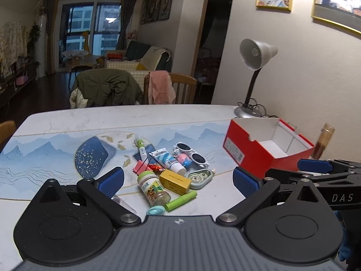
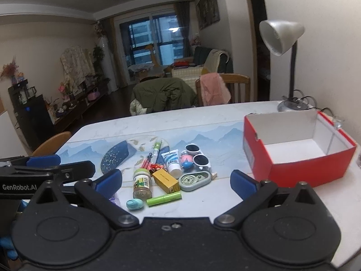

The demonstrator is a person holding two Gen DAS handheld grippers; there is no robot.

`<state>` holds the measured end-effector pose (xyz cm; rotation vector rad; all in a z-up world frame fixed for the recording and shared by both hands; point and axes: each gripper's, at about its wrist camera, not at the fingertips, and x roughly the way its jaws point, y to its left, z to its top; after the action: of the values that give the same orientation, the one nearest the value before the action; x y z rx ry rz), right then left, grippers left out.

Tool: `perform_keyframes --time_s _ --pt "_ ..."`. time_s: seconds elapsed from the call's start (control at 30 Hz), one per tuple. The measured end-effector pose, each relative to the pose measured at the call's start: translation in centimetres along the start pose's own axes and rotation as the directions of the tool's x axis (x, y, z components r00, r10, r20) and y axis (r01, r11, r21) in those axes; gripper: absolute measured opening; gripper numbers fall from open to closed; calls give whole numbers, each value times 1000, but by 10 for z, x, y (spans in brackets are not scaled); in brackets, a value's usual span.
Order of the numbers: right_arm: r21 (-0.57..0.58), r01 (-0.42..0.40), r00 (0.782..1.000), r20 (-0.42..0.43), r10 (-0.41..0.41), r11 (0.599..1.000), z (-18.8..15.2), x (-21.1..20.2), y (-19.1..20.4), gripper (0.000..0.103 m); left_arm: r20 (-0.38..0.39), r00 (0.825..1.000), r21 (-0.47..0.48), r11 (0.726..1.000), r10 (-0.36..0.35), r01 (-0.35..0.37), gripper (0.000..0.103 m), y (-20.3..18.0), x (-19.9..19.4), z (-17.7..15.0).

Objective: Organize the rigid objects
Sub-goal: 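Grasp the clear capsule jar with the left tool while the right tool grasps the yellow box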

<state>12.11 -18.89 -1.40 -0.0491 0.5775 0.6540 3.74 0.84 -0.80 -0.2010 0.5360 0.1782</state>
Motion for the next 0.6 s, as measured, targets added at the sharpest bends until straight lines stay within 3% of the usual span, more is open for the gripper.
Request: perform_keyframes --time_s 0.17,0.33,0.6 --pt "-18 -52 997 -53 51 998 8 36 -9 100 -35 997 -40 997 64 -65 103 13 31 2" --pt "-44 -110 986 -132 103 993 11 86 -17 95 -115 980 -67 983 161 -169 103 33 73 -10" --pt "-161 -195 959 -240 154 967 8 158 -10 88 -248 931 -88 951 268 -297 103 59 130 -36"
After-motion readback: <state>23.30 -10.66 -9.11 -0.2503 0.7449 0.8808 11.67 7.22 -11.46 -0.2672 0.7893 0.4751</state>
